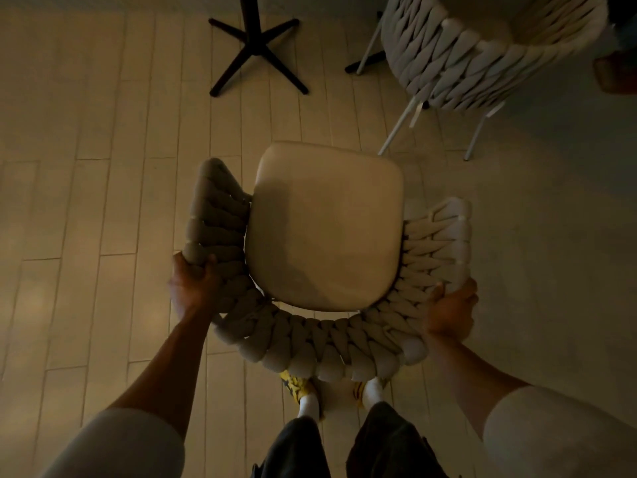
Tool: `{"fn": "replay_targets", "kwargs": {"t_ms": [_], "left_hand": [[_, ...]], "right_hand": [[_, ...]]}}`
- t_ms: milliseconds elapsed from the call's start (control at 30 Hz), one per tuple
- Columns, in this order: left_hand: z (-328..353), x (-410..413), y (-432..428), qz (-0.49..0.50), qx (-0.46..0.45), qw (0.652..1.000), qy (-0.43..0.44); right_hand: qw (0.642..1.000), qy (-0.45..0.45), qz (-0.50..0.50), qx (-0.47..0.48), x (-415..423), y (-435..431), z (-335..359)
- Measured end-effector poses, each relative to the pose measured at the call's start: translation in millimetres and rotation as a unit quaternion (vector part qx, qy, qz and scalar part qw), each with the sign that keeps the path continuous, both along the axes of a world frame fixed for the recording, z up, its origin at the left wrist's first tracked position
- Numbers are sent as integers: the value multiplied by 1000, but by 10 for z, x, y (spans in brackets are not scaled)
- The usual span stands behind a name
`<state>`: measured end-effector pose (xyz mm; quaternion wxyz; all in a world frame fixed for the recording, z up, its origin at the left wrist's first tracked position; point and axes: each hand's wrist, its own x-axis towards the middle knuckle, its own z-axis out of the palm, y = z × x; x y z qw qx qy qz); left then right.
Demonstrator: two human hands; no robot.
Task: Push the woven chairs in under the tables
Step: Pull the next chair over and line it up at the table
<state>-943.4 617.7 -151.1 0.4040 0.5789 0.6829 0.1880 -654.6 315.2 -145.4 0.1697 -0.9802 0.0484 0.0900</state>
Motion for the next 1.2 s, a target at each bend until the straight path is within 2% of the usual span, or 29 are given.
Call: {"fn": "replay_targets", "kwargs": {"t_ms": [300,567,700,800,867,933,1033,1133,1200], "left_hand": [[8,56,87,78,-9,997,14],[23,116,144,85,-13,995,42],[29,69,47,37,22,997,67],[107,62,-209,-38,77,990,115],[204,34,-401,-116,123,970,175],[246,-22,-559,-238,194,926,220],[225,-74,-845,-405,236,862,193],[163,-80,-1112,-507,234,808,186],[123,-46,-1177,-530,233,794,185]], "right_hand": [[993,-43,106,15,481,490,-58],[990,-58,129,20,620,616,-103],[984,-38,170,38,568,552,-55],[956,-100,276,15,466,445,80],[917,-138,373,32,319,370,172],[873,-121,462,93,107,286,229],[817,-81,556,125,-239,134,224],[796,-83,590,111,-482,14,77],[799,-91,585,101,-537,26,-7]]}}
